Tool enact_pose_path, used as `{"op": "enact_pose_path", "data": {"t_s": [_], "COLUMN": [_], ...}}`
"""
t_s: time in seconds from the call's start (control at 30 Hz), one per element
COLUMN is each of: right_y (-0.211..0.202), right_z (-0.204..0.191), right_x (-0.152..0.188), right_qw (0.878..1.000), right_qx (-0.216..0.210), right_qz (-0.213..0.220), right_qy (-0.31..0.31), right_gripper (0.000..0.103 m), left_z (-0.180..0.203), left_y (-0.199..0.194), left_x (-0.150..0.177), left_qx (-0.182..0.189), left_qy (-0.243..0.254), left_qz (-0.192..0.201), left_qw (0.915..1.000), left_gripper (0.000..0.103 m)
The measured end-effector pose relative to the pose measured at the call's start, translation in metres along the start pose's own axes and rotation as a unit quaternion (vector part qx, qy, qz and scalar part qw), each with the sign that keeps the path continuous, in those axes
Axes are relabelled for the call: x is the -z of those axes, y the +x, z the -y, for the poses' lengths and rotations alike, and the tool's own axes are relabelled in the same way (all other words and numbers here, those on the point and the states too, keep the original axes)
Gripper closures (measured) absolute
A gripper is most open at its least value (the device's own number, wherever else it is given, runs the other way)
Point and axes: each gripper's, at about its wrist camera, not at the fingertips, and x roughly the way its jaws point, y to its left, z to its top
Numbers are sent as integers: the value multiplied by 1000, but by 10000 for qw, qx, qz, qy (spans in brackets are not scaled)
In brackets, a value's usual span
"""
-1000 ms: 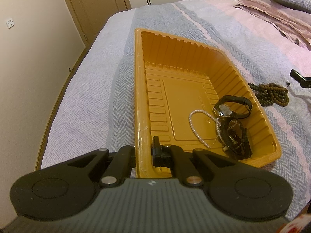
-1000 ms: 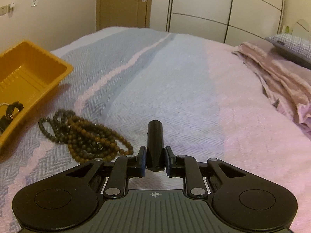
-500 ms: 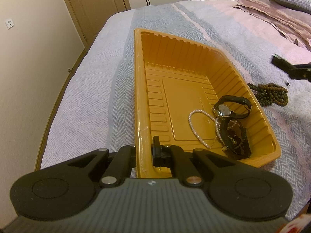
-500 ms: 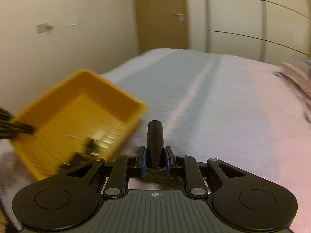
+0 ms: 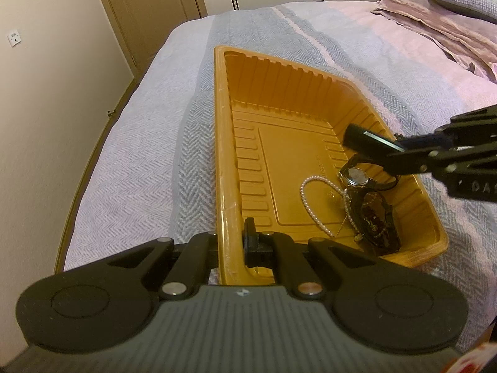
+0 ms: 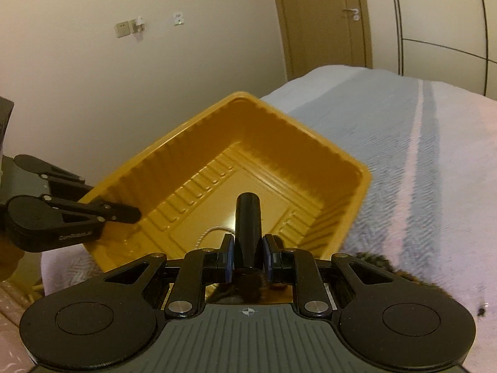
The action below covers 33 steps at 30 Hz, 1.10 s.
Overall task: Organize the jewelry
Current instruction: 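Carry the black cylindrical item into the orange tray and release it, then grasp the small pearl earring on the bed with the right gripper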
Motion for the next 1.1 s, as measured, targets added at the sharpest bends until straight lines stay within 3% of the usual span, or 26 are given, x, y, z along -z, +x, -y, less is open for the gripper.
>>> {"op": "enact_pose_path", "data": {"t_s": [0.63, 0.73, 0.8, 0.9, 1.1], "right_y": [19, 15, 6, -12, -56], "right_z": [-8, -8, -2, 14, 70], "right_x": [11, 12, 14, 21, 46], "right_qw": [9990, 9989, 9990, 9995, 9921], "right_qx": [-411, -441, -433, -107, 1001], "right_qz": [-191, -139, -41, 81, 264], "right_qy": [30, 10, 110, 271, 712], "right_gripper": [83, 67, 63, 61, 59], "left_z": [-1, -1, -1, -2, -2], "left_y": [0, 1, 1, 2, 2], "left_x": [0, 1, 1, 2, 2], "left_qx": [5, 12, 17, 30, 23], "left_qy": [-2, -14, -21, -26, -25], "left_qz": [7, 5, 6, 7, 13], "left_qw": [10000, 10000, 10000, 10000, 10000], "left_gripper": [100, 100, 100, 100, 101]}}
